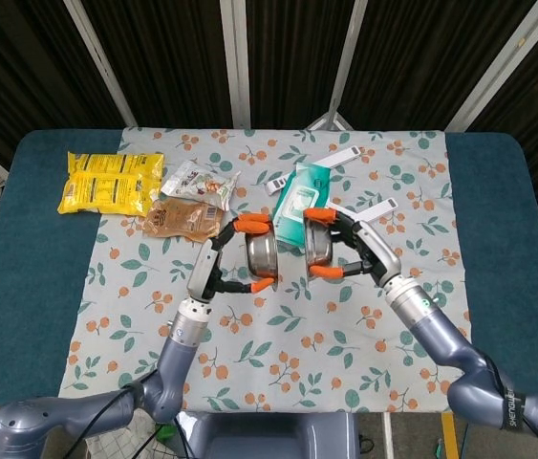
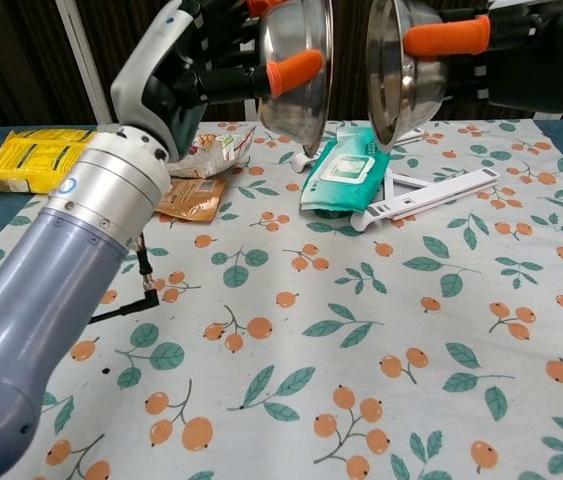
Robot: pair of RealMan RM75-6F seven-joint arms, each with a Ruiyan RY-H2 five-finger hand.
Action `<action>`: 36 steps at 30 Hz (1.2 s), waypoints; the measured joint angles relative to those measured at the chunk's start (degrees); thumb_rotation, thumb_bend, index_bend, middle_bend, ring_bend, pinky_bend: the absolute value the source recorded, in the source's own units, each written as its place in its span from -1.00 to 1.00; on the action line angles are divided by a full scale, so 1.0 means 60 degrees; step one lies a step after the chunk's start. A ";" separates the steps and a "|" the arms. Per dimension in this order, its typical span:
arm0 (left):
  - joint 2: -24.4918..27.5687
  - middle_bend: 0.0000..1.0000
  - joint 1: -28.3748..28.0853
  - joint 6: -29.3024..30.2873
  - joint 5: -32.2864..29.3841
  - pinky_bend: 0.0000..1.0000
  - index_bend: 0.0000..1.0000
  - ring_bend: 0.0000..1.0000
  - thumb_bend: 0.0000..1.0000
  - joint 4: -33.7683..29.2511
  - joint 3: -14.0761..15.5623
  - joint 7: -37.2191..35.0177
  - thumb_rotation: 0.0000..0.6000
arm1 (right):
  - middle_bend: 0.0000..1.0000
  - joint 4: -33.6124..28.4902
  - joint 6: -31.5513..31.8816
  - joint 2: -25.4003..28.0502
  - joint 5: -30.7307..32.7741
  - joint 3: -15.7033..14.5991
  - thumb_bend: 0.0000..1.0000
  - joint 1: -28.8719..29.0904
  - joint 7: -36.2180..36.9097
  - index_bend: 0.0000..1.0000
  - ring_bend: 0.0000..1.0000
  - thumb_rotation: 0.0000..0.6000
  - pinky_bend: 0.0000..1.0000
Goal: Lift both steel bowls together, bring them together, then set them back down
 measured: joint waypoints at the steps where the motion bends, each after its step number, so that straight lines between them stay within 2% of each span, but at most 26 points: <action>1: 0.0215 -0.35 0.0039 -0.0029 0.0020 -0.27 -0.06 -0.59 -1.00 -0.0180 0.0035 0.0420 1.00 | -0.41 0.0087 0.0056 0.0079 -0.0104 -0.0018 -0.90 -0.0027 -0.0134 -0.16 -0.21 1.00 -0.32; 6: 0.1263 -0.37 0.0307 -0.0361 -0.0182 -0.26 -0.08 -0.62 -1.00 -0.1372 0.0195 0.2756 1.00 | -0.41 0.0552 0.0413 0.0284 -0.0358 -0.0206 -0.90 -0.0090 -0.1404 -0.14 -0.21 1.00 -0.32; 9: 0.1993 -0.38 0.0567 -0.0649 -0.0844 -0.25 -0.07 -0.62 -1.00 -0.2615 0.0247 0.4759 1.00 | -0.41 0.0901 0.0779 0.0331 -0.0526 -0.0423 -0.90 -0.0135 -0.2799 -0.14 -0.21 1.00 -0.32; 12: 0.2750 -0.38 0.0825 -0.0837 -0.1905 -0.24 -0.07 -0.62 -1.00 -0.4020 0.0274 0.7031 1.00 | -0.41 0.1247 0.1270 0.0311 -0.0723 -0.0693 -0.91 -0.0209 -0.4403 -0.14 -0.21 1.00 -0.32; 16: 0.3763 -0.38 0.1136 -0.0949 -0.3973 -0.23 -0.08 -0.62 -1.00 -0.5808 0.0280 0.9951 1.00 | -0.41 0.1767 0.1989 0.0153 -0.1241 -0.1239 -0.90 -0.0325 -0.6346 -0.14 -0.21 1.00 -0.32; 19: 0.4337 -0.38 0.1254 -0.1016 -0.5670 -0.23 -0.09 -0.62 -1.00 -0.6560 0.0270 1.1381 1.00 | -0.41 0.2180 0.2399 -0.0113 -0.1779 -0.1723 -0.89 -0.0398 -0.7409 -0.14 -0.21 1.00 -0.32; 25: 0.5011 -0.40 0.1170 -0.1424 -0.8743 -0.23 -0.11 -0.61 -1.00 -0.7000 0.0255 1.2857 1.00 | -0.41 0.3242 0.2621 -0.1011 -0.2482 -0.2619 -0.89 -0.0455 -0.8905 -0.14 -0.21 1.00 -0.32; 28: 0.5097 -0.42 0.0937 -0.1814 -0.9796 -0.23 -0.11 -0.62 -1.00 -0.6851 0.0211 1.3192 1.00 | -0.41 0.3727 0.2456 -0.1516 -0.2543 -0.2884 -0.89 -0.0423 -0.9225 -0.14 -0.21 1.00 -0.32; 31: 0.4990 -0.45 0.0668 -0.2016 -1.0247 -0.25 -0.12 -0.62 -1.00 -0.6451 0.0165 1.3335 1.00 | -0.41 0.4106 0.2294 -0.1932 -0.2542 -0.3016 -0.89 -0.0354 -0.9520 -0.14 -0.21 1.00 -0.32; 36: 0.4572 -0.49 0.0384 -0.2258 -1.0377 -0.28 -0.14 -0.65 -1.00 -0.5898 0.0004 1.3033 1.00 | -0.41 0.4481 0.2235 -0.2372 -0.2367 -0.2965 -0.89 -0.0237 -0.9928 -0.14 -0.26 1.00 -0.38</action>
